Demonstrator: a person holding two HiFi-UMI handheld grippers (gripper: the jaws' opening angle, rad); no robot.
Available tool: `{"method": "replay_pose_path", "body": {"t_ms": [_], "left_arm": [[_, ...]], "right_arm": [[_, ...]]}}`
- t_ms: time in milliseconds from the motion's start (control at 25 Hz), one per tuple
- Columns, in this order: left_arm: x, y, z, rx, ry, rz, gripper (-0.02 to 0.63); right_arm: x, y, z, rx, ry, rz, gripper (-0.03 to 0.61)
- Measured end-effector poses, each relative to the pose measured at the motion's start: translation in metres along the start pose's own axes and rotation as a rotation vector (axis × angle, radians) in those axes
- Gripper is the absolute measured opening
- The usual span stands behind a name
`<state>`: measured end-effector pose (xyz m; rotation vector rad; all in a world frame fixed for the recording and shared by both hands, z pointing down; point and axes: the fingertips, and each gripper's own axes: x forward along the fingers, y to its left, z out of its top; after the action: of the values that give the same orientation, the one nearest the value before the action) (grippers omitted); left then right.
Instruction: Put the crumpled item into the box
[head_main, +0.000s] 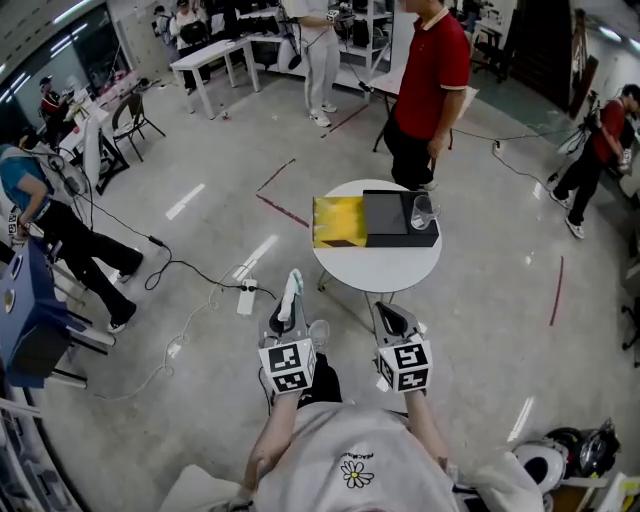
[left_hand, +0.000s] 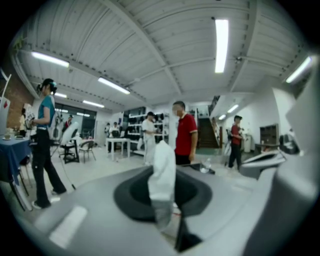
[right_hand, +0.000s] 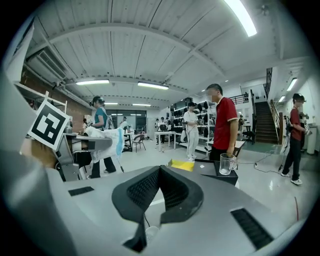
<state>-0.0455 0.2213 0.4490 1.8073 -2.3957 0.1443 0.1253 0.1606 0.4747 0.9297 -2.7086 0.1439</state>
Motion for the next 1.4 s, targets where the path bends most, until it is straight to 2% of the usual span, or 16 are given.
{"method": "replay_pose_path", "body": {"t_ms": [200, 360, 680, 880, 1160, 1400], "left_arm": [[0.039, 0.009, 0.016, 0.021, -0.026, -0.002, 0.044], [0.079, 0.01, 0.016, 0.012, -0.009, -0.01, 0.044], [0.178, 0.03, 0.049, 0.039, -0.026, -0.049, 0.044], [0.253, 0.051, 0.063, 0.029, -0.007, -0.081, 0.044], [0.348, 0.057, 0.088, 0.067, -0.038, -0.179, 0.044], [0.375, 0.048, 0.085, 0.071, -0.016, -0.24, 0.044]], "right_arm": [[0.029, -0.017, 0.006, 0.029, -0.009, -0.032, 0.0], [0.062, -0.032, 0.021, 0.008, -0.026, -0.034, 0.0], [0.147, -0.065, 0.065, -0.003, -0.04, -0.06, 0.0], [0.212, -0.097, 0.096, -0.006, -0.042, -0.103, 0.0], [0.277, -0.141, 0.12, 0.028, -0.037, -0.201, 0.0], [0.294, -0.154, 0.125, 0.024, -0.013, -0.245, 0.0]]}}
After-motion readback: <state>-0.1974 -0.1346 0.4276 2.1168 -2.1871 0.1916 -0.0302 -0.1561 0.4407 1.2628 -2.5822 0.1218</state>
